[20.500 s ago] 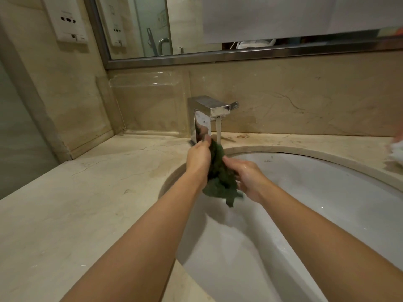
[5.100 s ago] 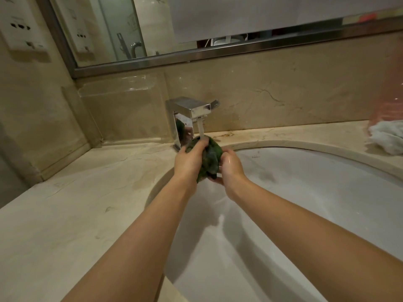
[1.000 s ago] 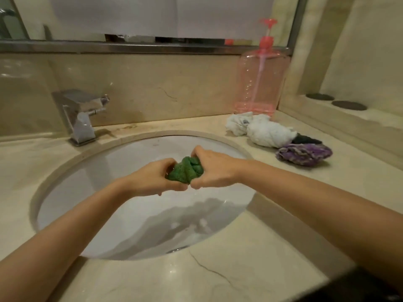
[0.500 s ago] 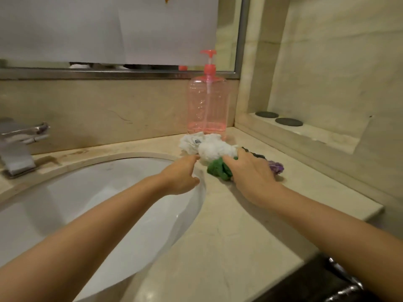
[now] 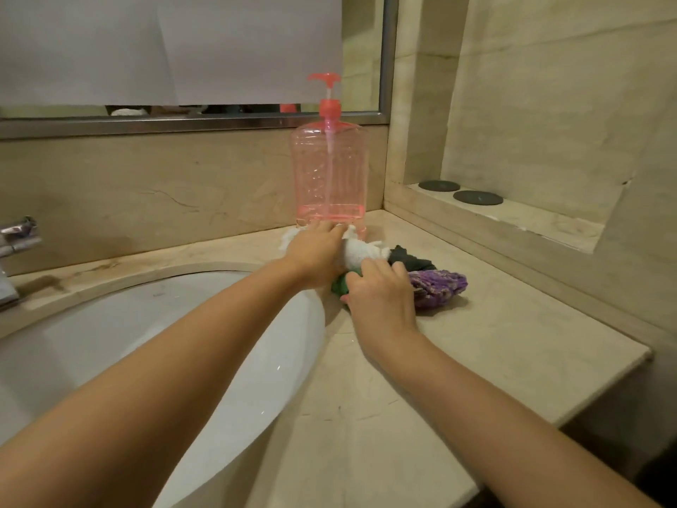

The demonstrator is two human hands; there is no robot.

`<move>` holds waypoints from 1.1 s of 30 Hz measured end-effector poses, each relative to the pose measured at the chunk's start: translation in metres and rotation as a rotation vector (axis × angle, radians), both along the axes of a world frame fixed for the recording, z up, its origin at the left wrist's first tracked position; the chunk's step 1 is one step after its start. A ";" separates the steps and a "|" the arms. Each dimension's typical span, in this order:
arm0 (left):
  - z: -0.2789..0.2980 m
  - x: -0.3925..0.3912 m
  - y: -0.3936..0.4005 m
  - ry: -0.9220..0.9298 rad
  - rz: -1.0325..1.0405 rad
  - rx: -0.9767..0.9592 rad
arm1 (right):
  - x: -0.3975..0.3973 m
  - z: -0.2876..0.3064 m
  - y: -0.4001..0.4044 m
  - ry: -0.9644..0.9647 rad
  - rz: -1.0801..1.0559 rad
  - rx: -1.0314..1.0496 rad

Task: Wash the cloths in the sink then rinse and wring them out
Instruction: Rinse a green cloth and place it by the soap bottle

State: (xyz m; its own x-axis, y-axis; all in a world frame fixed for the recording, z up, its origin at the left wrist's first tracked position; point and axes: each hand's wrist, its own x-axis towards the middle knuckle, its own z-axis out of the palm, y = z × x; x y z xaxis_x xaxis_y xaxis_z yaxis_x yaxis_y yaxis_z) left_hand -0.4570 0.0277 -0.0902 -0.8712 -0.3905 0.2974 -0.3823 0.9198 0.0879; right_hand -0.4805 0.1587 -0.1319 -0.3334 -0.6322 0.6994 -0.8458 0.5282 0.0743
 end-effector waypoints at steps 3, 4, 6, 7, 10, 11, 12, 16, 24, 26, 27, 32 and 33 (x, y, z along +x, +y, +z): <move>0.000 0.007 -0.004 0.032 0.104 0.083 | -0.002 -0.002 -0.006 -0.047 0.015 0.012; -0.004 0.011 -0.004 0.103 0.120 0.142 | -0.003 -0.004 -0.006 -0.065 0.020 0.021; -0.013 0.021 0.003 0.283 0.116 0.244 | -0.006 -0.005 -0.006 -0.089 0.025 0.030; -0.017 0.026 0.007 0.369 0.106 0.307 | -0.009 -0.005 -0.006 -0.088 0.027 0.022; -0.028 0.040 0.017 0.542 0.108 0.516 | -0.010 -0.007 -0.004 -0.079 0.009 0.029; -0.031 0.045 0.018 0.569 0.109 0.560 | -0.007 -0.004 -0.002 -0.074 -0.005 0.048; -0.032 0.050 0.020 0.596 0.097 0.597 | -0.003 0.000 0.000 -0.080 -0.026 0.083; -0.033 0.073 0.024 0.704 0.065 0.780 | 0.007 0.036 0.007 -0.298 -0.056 0.374; -0.026 0.160 -0.006 0.798 0.280 1.181 | 0.073 0.087 -0.027 -0.189 0.141 0.212; -0.027 0.187 -0.021 0.838 0.376 1.248 | 0.098 0.073 -0.050 -0.322 0.287 0.257; -0.027 0.200 -0.029 0.854 0.422 1.266 | 0.110 0.064 -0.063 -0.360 0.336 0.292; -0.037 0.260 -0.073 0.883 0.639 1.275 | 0.164 0.022 -0.127 -0.402 0.524 0.470; -0.041 0.270 -0.082 0.895 0.675 1.273 | 0.172 0.019 -0.141 -0.392 0.554 0.492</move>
